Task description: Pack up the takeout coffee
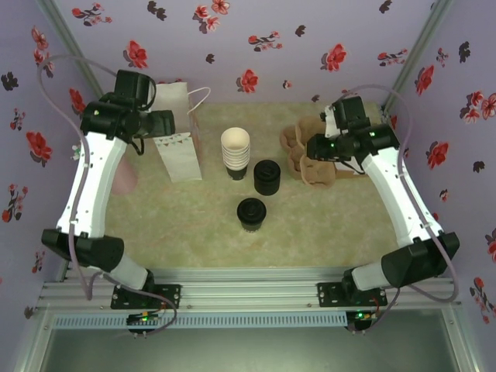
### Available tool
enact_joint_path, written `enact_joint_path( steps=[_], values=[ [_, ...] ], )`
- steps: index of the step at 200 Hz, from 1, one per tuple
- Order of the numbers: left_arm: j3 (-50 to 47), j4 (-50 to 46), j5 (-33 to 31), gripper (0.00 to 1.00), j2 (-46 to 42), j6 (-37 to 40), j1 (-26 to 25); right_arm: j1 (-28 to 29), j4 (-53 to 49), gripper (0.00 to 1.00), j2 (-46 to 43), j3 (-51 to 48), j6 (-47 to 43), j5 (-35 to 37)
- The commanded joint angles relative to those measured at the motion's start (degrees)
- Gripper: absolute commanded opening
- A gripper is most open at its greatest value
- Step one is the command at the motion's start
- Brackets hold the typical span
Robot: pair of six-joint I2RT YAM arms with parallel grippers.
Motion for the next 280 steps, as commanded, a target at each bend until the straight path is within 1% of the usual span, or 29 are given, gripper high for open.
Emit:
enact_joint_path(
  steps=[1,17,37,60,76,98,134,165,172,179,196,243,280],
  values=[
    [3.9,-2.9,0.7,0.78,3.0,0.8,3.0,-0.3,0.9,0.37,-2.1,-1.7,1.0,-0.9],
    [4.9,-2.3,3.7,0.69,5.1,0.3,5.0,-0.3,1.0,0.37,-3.0,-2.5,1.0,-0.9],
    [4.9,-1.5,8.4,0.60,7.1,-0.4,6.6,-0.3,1.1,0.37,-3.8,-3.3,1.1,-0.9],
    [3.7,-0.3,10.4,0.52,8.3,-1.1,7.7,-0.3,1.1,0.37,-4.7,-4.0,1.1,-0.6],
    [2.6,1.1,11.7,0.49,8.6,-1.8,8.6,-0.3,1.1,0.37,-5.3,-4.2,1.1,-0.3],
    [1.3,2.9,14.1,0.40,8.9,-2.6,9.6,-0.3,1.1,0.37,-5.8,-4.5,1.0,-0.2],
    [-0.8,3.1,15.7,0.21,9.0,-3.1,9.6,-0.3,1.4,0.37,-6.9,-5.5,1.3,-0.6],
    [-3.9,4.0,16.5,0.19,7.2,-4.2,9.6,-0.3,1.7,0.37,-8.0,-6.6,1.4,-0.6],
    [-4.6,4.1,16.7,0.17,6.6,-4.5,9.6,-0.3,1.8,0.37,-8.2,-6.9,1.3,-0.6],
    [-5.1,4.1,16.9,0.14,6.1,-4.9,9.6,-0.2,1.9,0.37,-8.5,-7.0,1.3,-0.5],
    [-6.2,3.8,16.9,0.00,4.3,-6.4,9.6,-0.3,2.1,0.37,-9.1,-7.5,1.3,-0.5],
    [-9.1,2.3,18.8,0.00,-2.1,-13.8,8.9,-0.2,2.3,0.37,-10.1,-8.0,1.3,-0.9],
    [-15.7,3.5,18.8,0.00,-9.9,-20.9,6.9,-0.2,2.5,0.37,-10.8,-7.9,1.6,-1.1]
  ],
)
